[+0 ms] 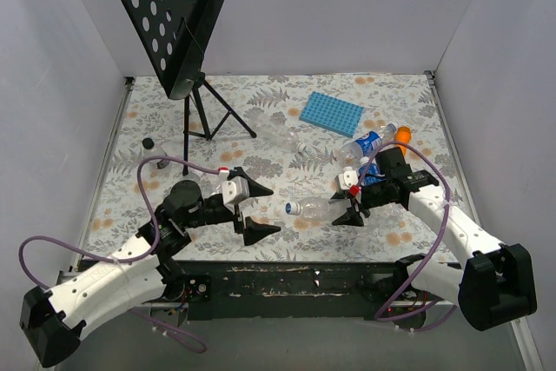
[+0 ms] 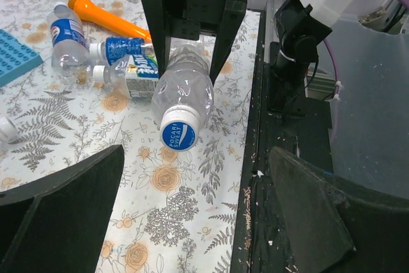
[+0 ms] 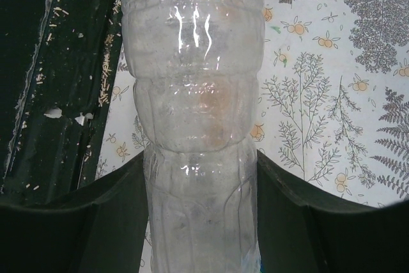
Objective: Unscrew the bottle caps
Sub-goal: Unscrew the bottle cap from the plastic bottle.
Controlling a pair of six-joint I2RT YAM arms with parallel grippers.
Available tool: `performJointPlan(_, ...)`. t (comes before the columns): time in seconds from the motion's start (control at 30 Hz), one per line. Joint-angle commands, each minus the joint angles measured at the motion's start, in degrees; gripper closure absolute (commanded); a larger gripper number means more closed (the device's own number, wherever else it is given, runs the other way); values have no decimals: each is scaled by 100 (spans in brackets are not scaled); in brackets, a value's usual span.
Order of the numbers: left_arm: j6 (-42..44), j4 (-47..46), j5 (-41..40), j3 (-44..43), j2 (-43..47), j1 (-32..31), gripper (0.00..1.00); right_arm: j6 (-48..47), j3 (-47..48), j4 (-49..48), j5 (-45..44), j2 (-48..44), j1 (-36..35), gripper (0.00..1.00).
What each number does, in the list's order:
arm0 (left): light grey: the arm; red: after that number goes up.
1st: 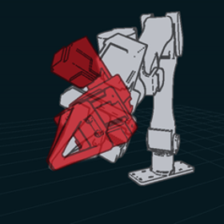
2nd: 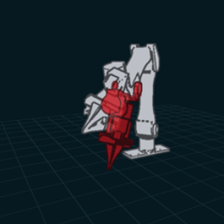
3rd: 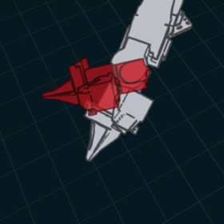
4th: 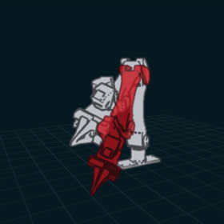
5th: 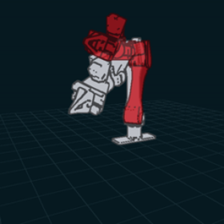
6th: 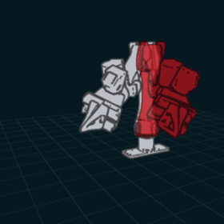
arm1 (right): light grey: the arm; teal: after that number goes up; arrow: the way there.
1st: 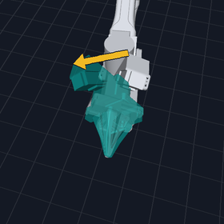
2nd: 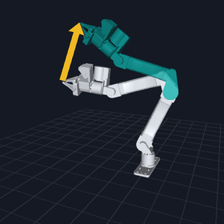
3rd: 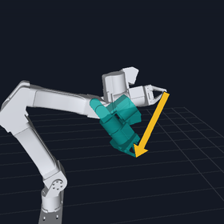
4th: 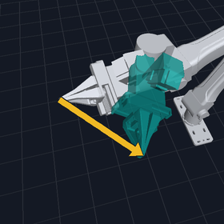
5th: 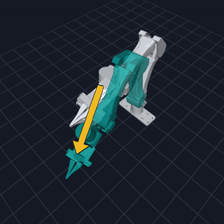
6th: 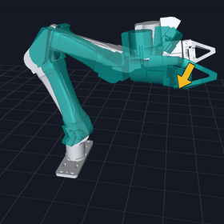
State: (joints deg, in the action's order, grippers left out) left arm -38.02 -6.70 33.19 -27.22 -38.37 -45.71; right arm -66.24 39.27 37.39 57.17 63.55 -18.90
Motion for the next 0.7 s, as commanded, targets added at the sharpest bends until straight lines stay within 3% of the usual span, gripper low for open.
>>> performJointPlan(0.0, 251, -253, 223, -55, -407, 10, 4, -65, 213, 23, 155, 8, -44, 92)
performJointPlan(0.27, 638, -946, -120, 15, -1049, -25, 14, -65, 222, 6, 84, 193, -70, 92)
performJointPlan(0.67, 497, -1167, 249, -64, -1744, -60, 34, -56, 266, 23, 49, 333, -79, 92)
